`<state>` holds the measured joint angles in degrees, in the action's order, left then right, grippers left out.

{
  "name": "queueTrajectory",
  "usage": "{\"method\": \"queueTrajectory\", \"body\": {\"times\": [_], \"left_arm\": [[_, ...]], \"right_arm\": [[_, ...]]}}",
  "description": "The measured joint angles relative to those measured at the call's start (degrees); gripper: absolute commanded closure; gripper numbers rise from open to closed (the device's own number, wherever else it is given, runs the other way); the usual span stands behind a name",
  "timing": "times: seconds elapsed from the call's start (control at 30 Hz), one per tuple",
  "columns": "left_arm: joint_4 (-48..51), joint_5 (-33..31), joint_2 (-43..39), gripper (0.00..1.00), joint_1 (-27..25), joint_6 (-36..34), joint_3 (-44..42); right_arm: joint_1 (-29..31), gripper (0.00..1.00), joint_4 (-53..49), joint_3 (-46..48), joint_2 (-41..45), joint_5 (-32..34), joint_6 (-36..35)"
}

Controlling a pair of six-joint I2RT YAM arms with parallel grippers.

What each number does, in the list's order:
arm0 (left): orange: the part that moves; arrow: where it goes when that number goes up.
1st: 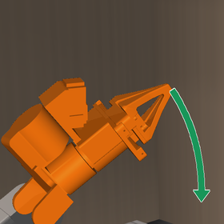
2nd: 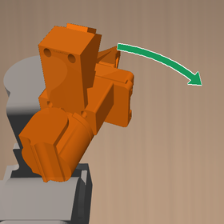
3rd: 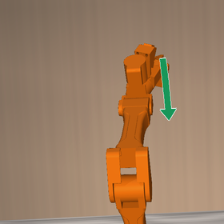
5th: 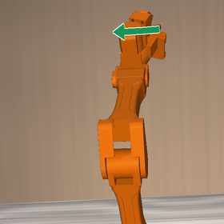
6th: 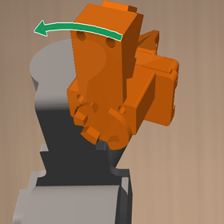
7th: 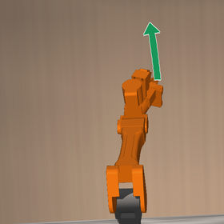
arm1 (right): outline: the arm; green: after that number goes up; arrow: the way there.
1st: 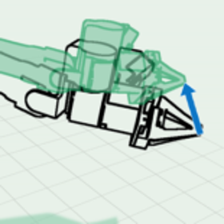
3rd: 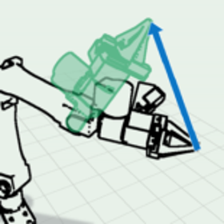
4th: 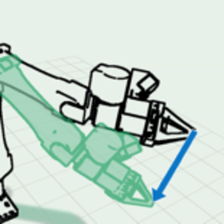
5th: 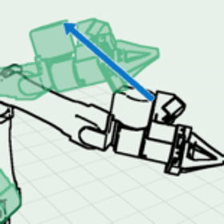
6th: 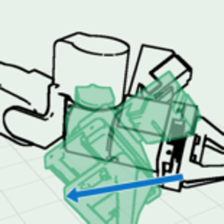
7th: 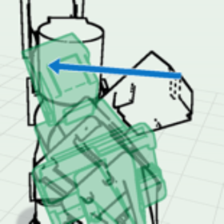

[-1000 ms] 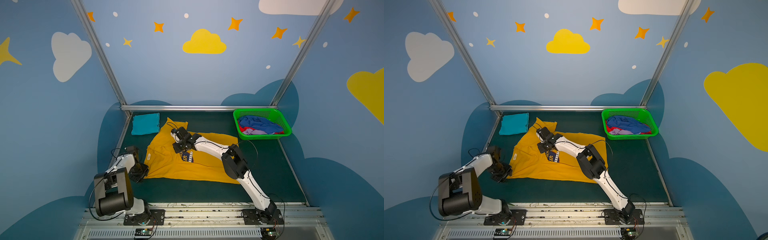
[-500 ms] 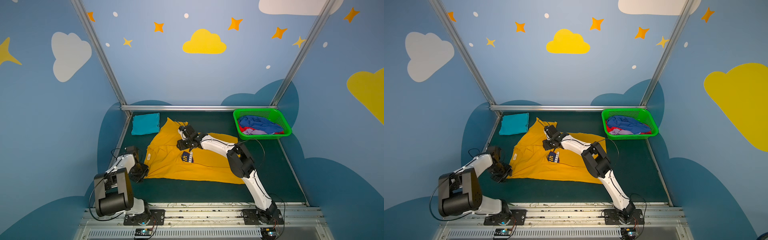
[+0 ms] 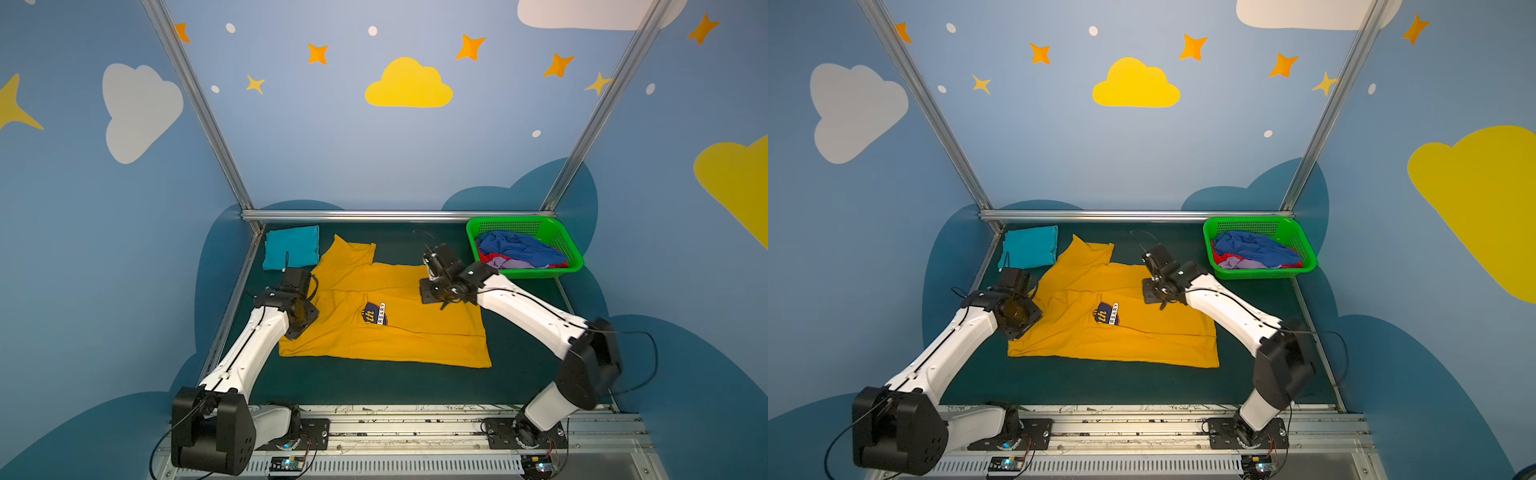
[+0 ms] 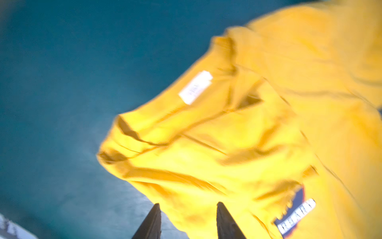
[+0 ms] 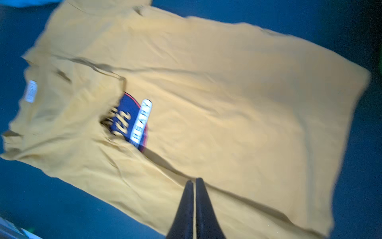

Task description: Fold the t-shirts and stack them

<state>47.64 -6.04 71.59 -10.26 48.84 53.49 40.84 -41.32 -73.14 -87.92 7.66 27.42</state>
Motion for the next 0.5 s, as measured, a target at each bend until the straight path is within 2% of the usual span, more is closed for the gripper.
{"method": "queueTrajectory", "body": {"times": [0.1, 0.23, 0.5], "left_arm": [[-0.76, -0.26, 2.95, 0.55, -6.62, 1.90, 0.76], [-2.01, -0.31, 10.29, 0.58, -14.34, 4.57, 2.67], [-3.78, 1.70, 25.27, 0.61, -26.99, 6.95, 12.81]], "right_arm": [[-2.73, 1.00, -2.93, 10.91, 6.88, -0.46, 2.38], [-5.03, 1.00, -6.43, 22.38, 10.29, -1.55, 5.40], [-9.18, 1.00, -7.34, 30.12, 11.58, -2.36, 8.00]]}}
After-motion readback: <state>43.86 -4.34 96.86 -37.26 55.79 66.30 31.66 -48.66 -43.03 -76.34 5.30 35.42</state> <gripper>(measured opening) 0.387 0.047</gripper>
